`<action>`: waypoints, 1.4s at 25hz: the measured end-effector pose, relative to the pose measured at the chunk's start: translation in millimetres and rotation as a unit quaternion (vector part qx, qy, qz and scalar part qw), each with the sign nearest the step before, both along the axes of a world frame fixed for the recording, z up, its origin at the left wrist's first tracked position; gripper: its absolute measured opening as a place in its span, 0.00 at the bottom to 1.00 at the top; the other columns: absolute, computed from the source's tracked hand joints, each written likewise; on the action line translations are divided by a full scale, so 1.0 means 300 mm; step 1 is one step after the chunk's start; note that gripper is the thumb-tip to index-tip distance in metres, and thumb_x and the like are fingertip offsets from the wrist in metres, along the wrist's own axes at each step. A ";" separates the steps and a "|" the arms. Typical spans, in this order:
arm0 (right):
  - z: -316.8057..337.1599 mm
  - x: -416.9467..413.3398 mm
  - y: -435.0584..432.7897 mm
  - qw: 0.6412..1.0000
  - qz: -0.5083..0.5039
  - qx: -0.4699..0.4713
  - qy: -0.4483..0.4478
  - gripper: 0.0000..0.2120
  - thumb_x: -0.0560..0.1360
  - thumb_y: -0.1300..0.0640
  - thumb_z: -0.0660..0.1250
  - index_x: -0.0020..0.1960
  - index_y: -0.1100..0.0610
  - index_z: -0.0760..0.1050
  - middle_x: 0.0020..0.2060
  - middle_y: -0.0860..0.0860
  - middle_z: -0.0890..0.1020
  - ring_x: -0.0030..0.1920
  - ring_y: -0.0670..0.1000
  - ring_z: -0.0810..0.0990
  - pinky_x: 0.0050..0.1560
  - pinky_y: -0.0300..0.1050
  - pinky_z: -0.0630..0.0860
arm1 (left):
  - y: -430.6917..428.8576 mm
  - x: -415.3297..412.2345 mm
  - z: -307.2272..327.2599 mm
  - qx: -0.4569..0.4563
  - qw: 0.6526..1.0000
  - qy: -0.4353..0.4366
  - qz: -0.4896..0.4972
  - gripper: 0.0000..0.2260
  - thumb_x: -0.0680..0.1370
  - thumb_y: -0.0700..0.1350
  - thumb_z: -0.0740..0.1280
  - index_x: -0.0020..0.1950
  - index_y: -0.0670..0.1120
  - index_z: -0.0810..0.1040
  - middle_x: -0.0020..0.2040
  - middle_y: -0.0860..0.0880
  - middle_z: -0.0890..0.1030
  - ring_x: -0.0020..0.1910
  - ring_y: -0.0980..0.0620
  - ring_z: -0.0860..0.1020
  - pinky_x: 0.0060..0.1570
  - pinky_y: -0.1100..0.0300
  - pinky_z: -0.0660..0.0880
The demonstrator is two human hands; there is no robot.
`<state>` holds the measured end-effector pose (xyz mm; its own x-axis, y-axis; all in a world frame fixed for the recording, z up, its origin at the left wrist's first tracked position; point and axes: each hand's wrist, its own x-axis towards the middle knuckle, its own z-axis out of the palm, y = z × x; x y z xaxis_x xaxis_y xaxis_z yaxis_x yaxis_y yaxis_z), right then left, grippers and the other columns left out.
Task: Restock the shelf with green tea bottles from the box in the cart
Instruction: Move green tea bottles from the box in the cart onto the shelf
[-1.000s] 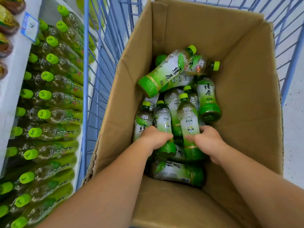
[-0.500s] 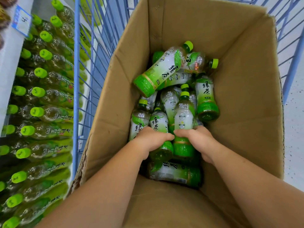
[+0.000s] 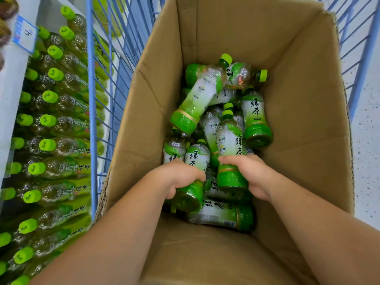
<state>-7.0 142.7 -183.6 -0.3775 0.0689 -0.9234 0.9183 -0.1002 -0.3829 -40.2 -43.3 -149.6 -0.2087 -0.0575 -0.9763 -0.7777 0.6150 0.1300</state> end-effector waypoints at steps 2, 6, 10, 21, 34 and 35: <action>0.006 -0.007 0.012 1.000 0.017 -0.006 -0.005 0.28 0.63 0.54 0.83 0.60 0.59 0.80 0.46 0.57 0.88 0.44 0.58 0.88 0.49 0.58 0.84 | -0.002 -0.001 0.036 -0.021 0.999 0.014 -0.045 0.37 0.71 0.50 0.77 0.75 0.44 0.65 0.71 0.43 0.71 0.67 0.41 0.72 0.59 0.54 0.72; 0.007 0.003 0.015 0.998 0.051 0.035 0.002 0.33 0.58 0.50 0.82 0.61 0.56 0.79 0.48 0.56 0.87 0.44 0.58 0.88 0.51 0.59 0.84 | -0.011 0.014 0.121 -0.027 0.995 0.043 -0.088 0.37 0.76 0.48 0.73 0.79 0.42 0.59 0.75 0.41 0.67 0.65 0.43 0.70 0.54 0.56 0.68; 0.065 0.030 0.011 0.998 0.055 0.031 0.027 0.21 0.66 0.56 0.80 0.58 0.54 0.80 0.48 0.55 0.87 0.47 0.58 0.87 0.53 0.57 0.83 | -0.042 0.052 0.180 -0.017 0.996 0.066 -0.060 0.27 0.77 0.48 0.72 0.72 0.42 0.67 0.59 0.45 0.72 0.52 0.47 0.70 0.48 0.57 0.68; 0.282 0.160 -0.054 0.991 0.020 0.075 0.110 0.15 0.73 0.46 0.74 0.56 0.53 0.82 0.48 0.52 0.87 0.47 0.54 0.87 0.49 0.53 0.84 | -0.082 0.189 0.339 -0.008 0.975 0.222 0.034 0.21 0.76 0.63 0.66 0.58 0.49 0.75 0.50 0.50 0.81 0.48 0.47 0.80 0.53 0.50 0.79; 0.837 0.322 -0.053 0.960 0.105 0.123 0.230 0.26 0.68 0.41 0.78 0.59 0.52 0.77 0.50 0.50 0.85 0.48 0.52 0.86 0.49 0.55 0.85 | -0.143 0.431 0.798 0.035 0.916 0.378 0.134 0.27 0.72 0.54 0.77 0.66 0.52 0.70 0.55 0.56 0.80 0.53 0.53 0.81 0.55 0.47 0.81; 0.870 0.328 -0.051 0.954 0.126 0.121 0.242 0.25 0.70 0.42 0.78 0.60 0.53 0.76 0.50 0.51 0.84 0.48 0.52 0.85 0.47 0.53 0.85 | -0.145 0.461 0.823 0.028 0.908 0.388 0.154 0.28 0.72 0.54 0.78 0.67 0.52 0.69 0.56 0.55 0.80 0.53 0.53 0.81 0.55 0.47 0.81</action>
<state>91.2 127.5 77.3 -0.7891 0.1090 -0.6045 0.6107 0.2451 -0.7530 98.2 -86.7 97.5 -0.8177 -0.1836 -0.5457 -0.5725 0.3593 0.7370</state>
